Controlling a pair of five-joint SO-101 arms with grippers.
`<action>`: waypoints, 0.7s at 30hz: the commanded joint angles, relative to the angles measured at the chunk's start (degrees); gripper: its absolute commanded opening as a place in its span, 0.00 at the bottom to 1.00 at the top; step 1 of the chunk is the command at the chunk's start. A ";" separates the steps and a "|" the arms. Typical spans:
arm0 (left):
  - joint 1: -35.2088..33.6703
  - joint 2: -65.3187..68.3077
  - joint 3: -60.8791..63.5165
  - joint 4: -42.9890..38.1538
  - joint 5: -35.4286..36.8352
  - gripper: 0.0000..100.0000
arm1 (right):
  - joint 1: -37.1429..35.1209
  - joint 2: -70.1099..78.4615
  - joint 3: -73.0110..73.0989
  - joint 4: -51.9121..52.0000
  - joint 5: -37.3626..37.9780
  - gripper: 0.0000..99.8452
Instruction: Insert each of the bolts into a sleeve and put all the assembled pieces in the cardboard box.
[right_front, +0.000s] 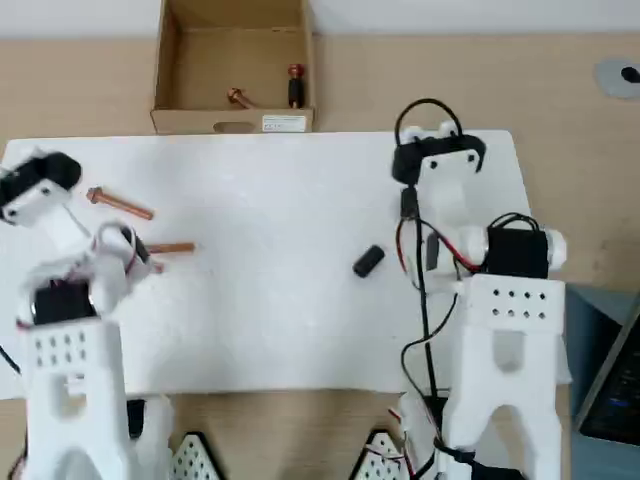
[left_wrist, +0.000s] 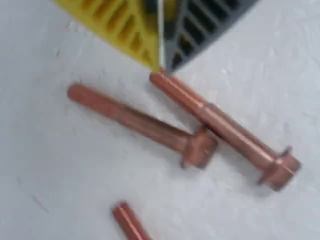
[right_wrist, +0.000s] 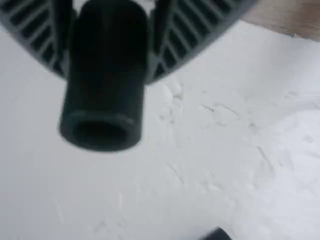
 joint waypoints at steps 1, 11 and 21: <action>-2.11 10.15 -9.93 -0.53 3.34 0.00 | 2.42 -1.98 0.84 -1.14 0.26 0.01; -4.13 34.42 -28.48 3.16 13.10 0.00 | 5.67 -2.07 5.58 -1.14 0.35 0.01; -4.22 56.84 -56.26 19.60 20.04 0.01 | 5.93 -2.07 5.58 -1.58 0.26 0.01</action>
